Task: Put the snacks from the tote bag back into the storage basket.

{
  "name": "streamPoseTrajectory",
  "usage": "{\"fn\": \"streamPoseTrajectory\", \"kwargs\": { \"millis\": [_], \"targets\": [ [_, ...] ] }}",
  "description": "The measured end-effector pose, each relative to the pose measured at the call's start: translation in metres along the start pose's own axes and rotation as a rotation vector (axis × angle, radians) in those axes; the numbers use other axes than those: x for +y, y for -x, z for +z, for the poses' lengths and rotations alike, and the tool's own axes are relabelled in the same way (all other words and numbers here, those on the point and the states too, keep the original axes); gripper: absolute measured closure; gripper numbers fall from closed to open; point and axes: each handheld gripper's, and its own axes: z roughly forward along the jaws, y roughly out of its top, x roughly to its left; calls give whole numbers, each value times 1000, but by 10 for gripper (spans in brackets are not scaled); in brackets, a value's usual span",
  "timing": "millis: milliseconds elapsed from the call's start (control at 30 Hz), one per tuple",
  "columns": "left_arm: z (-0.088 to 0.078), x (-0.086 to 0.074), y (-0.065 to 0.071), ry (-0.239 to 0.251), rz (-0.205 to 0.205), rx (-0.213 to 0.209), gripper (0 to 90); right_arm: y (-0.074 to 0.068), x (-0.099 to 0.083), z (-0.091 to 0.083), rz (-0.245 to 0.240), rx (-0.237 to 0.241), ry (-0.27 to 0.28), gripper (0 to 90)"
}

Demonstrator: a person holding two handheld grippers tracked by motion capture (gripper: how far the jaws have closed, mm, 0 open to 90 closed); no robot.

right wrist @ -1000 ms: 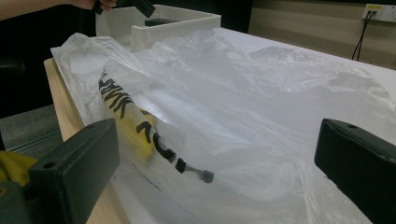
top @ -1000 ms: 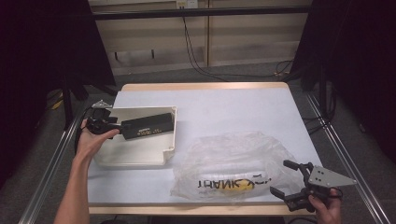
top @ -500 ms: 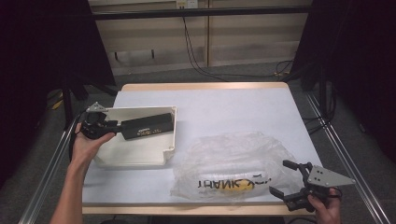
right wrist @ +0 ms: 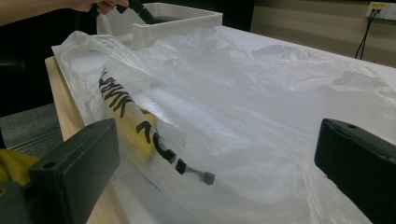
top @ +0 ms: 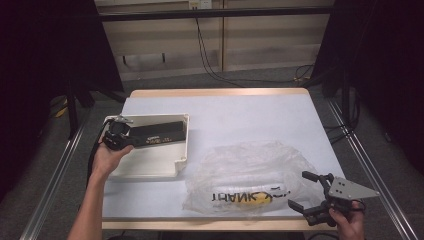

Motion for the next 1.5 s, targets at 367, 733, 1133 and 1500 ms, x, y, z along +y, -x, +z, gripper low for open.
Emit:
{"fn": "streamPoseTrajectory", "kwargs": {
  "millis": [367, 733, 1133, 1500],
  "targets": [
    [16, 10, 20, 17, 35, -57, 866, 0, 0, 1, -3, -2, -5, 0],
    [31, 14, 31, -4, 80, -74, 862, 0, 0, 1, -3, 4, -5, 0],
    [42, 20, 27, 29, 51, -101, 864, 0, -1, 1, -2, 3, -1, 0],
    [46, 20, 30, 22, 54, -105, 854, 1, 0, 1, -5, 6, -2, 0]
  ]
}}
